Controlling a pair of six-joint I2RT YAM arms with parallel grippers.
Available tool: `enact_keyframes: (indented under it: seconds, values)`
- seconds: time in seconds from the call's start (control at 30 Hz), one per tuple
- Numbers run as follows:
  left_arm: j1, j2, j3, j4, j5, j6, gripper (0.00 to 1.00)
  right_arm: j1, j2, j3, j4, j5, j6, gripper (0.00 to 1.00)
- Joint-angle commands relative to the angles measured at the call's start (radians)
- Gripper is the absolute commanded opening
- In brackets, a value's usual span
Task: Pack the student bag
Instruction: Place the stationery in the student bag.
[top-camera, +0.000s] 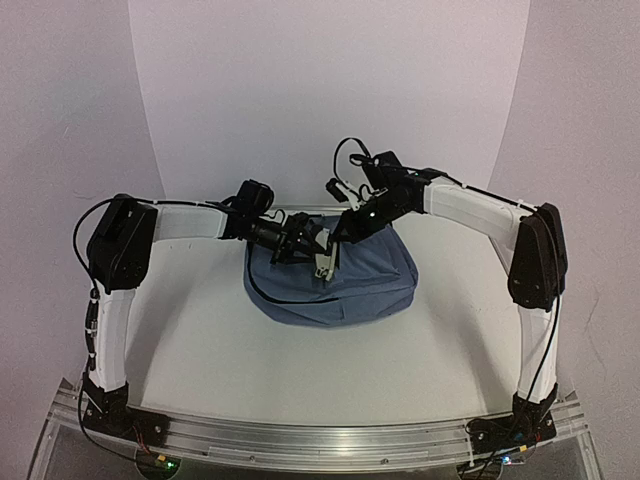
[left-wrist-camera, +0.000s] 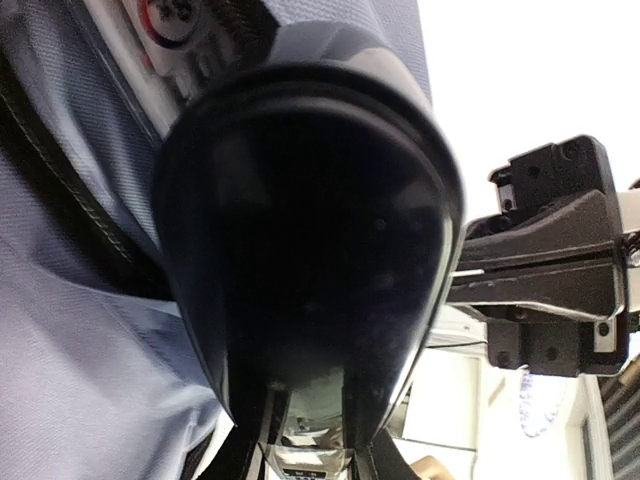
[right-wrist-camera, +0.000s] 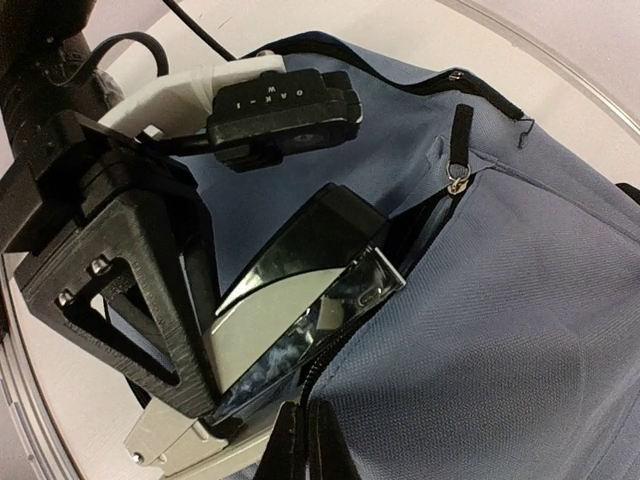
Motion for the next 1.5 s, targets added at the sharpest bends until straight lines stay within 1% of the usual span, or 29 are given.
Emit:
enact_keyframes:
  seconds: [0.0, 0.13, 0.27, 0.43, 0.57, 0.73, 0.9, 1.0, 1.07, 1.23, 1.37, 1.47]
  values:
    - [-0.007, 0.022, 0.045, 0.220, 0.166, -0.092, 0.00, 0.011, -0.046, 0.060, 0.007, -0.075, -0.003, 0.00]
    - [-0.007, 0.082, 0.076, 0.339, 0.236, -0.188, 0.00, 0.011, -0.049, 0.064, 0.007, -0.097, -0.015, 0.00]
    - [-0.007, 0.132, 0.116, 0.375, 0.274, -0.243, 0.00, 0.012, -0.058, 0.056, 0.008, -0.107, -0.037, 0.00]
    - [-0.007, 0.134, 0.061, 0.439, 0.300, -0.292, 0.00, 0.013, -0.069, 0.046, 0.006, -0.087, -0.057, 0.00]
    - [-0.008, 0.140, 0.053, 0.392, 0.319, -0.267, 0.00, 0.013, -0.085, 0.028, 0.007, -0.079, -0.075, 0.00]
    - [-0.010, 0.150, 0.042, 0.388, 0.328, -0.267, 0.00, 0.013, -0.087, 0.033, 0.008, -0.031, -0.079, 0.00]
    - [-0.016, 0.222, 0.127, 0.378, 0.336, -0.287, 0.00, 0.014, -0.086, 0.031, 0.015, -0.047, -0.086, 0.00]
    - [-0.016, 0.257, 0.197, 0.357, 0.342, -0.281, 0.00, 0.016, -0.086, 0.023, 0.015, -0.083, -0.103, 0.00]
    - [-0.014, 0.278, 0.264, 0.309, 0.337, -0.248, 0.00, 0.022, -0.087, 0.013, 0.012, -0.101, -0.112, 0.00]
    - [-0.010, 0.284, 0.300, 0.292, 0.310, -0.240, 0.00, 0.045, -0.101, -0.016, -0.007, -0.122, -0.147, 0.00]
    - [0.007, 0.272, 0.383, 0.127, 0.186, -0.112, 0.00, 0.053, -0.102, -0.024, -0.034, -0.133, -0.144, 0.00]
    - [0.032, 0.269, 0.391, 0.141, 0.110, -0.115, 0.00, 0.054, -0.110, -0.038, -0.045, -0.146, -0.131, 0.00]
